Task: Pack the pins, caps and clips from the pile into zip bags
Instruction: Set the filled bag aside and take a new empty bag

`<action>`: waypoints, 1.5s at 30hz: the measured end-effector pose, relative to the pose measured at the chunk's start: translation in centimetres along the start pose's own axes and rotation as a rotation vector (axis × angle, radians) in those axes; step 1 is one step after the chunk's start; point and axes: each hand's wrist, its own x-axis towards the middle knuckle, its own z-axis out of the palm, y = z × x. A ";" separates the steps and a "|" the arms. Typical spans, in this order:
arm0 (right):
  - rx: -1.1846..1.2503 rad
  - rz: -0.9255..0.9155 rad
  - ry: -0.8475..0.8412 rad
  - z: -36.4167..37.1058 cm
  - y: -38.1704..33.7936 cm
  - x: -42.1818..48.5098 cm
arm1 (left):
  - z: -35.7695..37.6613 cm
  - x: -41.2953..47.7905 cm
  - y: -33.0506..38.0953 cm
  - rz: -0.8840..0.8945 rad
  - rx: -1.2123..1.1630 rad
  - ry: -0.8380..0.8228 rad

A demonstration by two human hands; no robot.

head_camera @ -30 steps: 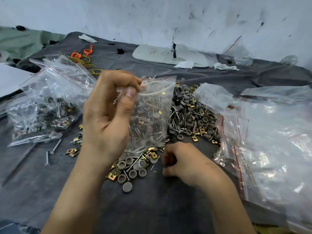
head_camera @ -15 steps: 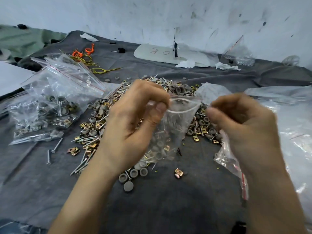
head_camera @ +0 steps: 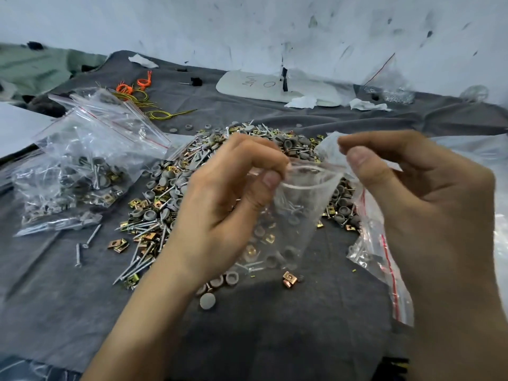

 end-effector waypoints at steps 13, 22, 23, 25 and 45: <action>-0.415 0.417 -0.952 8.0 2.5 -3.8 | -3.6 0.2 -1.9 -0.132 -0.308 0.471; -0.601 0.292 -0.843 10.0 1.1 -5.5 | -4.7 0.3 -2.4 -0.313 -0.601 0.672; -0.598 0.288 -0.840 9.9 1.1 -5.5 | -4.8 0.3 -2.5 -0.338 -0.640 0.702; -0.586 0.289 -0.831 9.7 1.2 -5.3 | -5.1 0.3 -2.5 -0.364 -0.670 0.741; 0.454 0.168 -0.097 2.0 -0.1 -0.7 | -2.6 0.2 0.1 -0.003 0.098 0.026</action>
